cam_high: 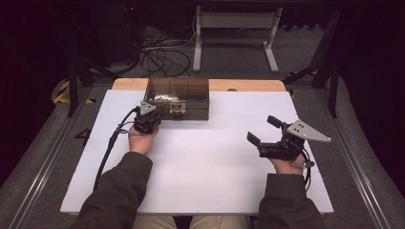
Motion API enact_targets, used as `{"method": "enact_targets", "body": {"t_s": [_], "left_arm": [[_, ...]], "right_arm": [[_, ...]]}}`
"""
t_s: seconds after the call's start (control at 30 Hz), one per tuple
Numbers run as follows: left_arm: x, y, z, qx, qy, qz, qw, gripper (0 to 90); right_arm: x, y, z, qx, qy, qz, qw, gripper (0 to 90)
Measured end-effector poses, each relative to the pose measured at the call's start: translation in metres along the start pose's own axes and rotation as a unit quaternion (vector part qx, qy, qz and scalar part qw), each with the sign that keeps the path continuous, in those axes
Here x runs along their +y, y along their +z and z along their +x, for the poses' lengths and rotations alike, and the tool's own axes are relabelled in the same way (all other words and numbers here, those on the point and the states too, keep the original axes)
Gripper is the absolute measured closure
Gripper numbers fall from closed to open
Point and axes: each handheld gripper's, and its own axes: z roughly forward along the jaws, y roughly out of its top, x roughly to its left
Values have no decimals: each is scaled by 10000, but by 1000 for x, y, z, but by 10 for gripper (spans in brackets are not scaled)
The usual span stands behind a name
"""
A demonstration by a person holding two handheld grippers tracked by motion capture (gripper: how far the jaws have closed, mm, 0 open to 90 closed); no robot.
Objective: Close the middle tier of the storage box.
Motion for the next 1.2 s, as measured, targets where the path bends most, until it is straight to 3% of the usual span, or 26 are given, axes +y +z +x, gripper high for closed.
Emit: {"method": "enact_targets", "body": {"t_s": [1.2], "left_arm": [[0,2,0,-84,1,-122,9999,900]], "right_arm": [[-2,3,0,8,-13,61,10000,6]]}}
